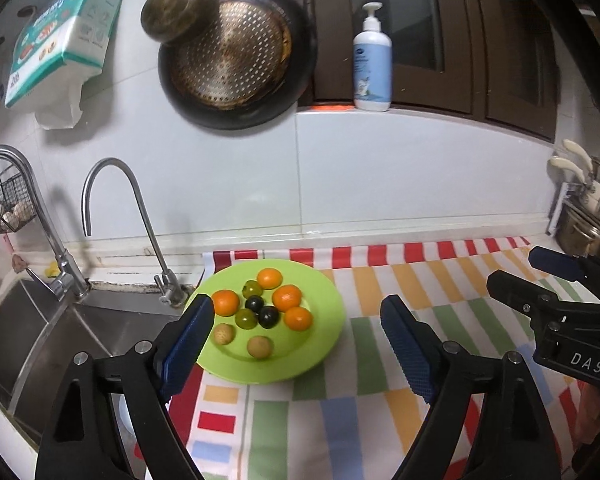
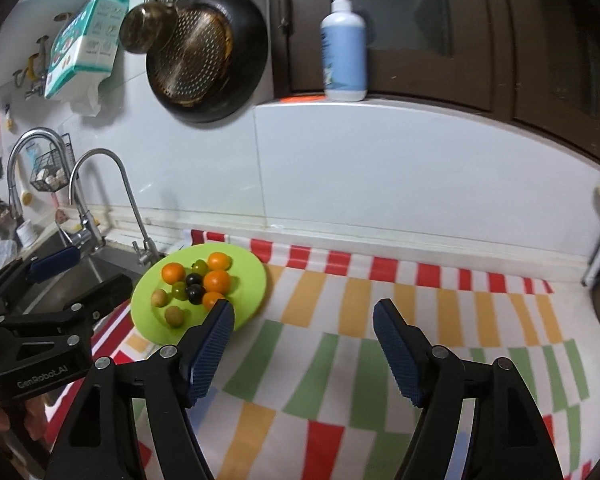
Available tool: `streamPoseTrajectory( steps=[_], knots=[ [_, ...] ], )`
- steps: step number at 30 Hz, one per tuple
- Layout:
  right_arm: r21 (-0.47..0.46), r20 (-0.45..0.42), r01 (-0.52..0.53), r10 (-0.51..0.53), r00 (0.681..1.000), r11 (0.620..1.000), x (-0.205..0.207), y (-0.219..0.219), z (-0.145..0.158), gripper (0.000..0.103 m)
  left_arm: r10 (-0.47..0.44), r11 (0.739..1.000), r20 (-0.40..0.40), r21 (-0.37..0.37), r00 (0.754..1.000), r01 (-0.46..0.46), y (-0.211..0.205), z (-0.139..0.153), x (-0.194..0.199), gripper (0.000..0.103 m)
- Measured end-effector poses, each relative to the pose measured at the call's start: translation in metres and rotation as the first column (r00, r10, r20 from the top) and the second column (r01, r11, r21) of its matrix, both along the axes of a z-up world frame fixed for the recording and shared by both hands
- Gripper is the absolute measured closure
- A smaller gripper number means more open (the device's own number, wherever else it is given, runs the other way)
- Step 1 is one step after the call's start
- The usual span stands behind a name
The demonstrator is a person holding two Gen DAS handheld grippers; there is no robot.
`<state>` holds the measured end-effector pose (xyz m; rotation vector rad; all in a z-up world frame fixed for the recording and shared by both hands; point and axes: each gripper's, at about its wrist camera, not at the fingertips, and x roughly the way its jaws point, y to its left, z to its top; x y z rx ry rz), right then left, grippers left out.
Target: Organize fruits
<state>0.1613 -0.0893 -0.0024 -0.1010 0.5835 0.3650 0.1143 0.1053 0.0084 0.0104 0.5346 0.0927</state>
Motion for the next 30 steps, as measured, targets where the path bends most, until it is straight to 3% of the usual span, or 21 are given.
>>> streamPoseTrajectory(
  steps=[19, 30],
  knots=[
    [0.031, 0.020, 0.095, -0.096, 0.995, 0.995, -0.086, -0.050, 0.024, 0.030, -0.059, 0.998, 0.038, 0.001, 0.998, 0.059, -0.037, 0.024, -0.075, 0.012],
    [0.032, 0.040, 0.132, -0.133, 0.990, 0.991, -0.119, -0.069, 0.030, 0.030, -0.076, 0.997, 0.061, 0.012, 0.995, 0.076, -0.051, 0.030, -0.098, 0.006]
  ],
)
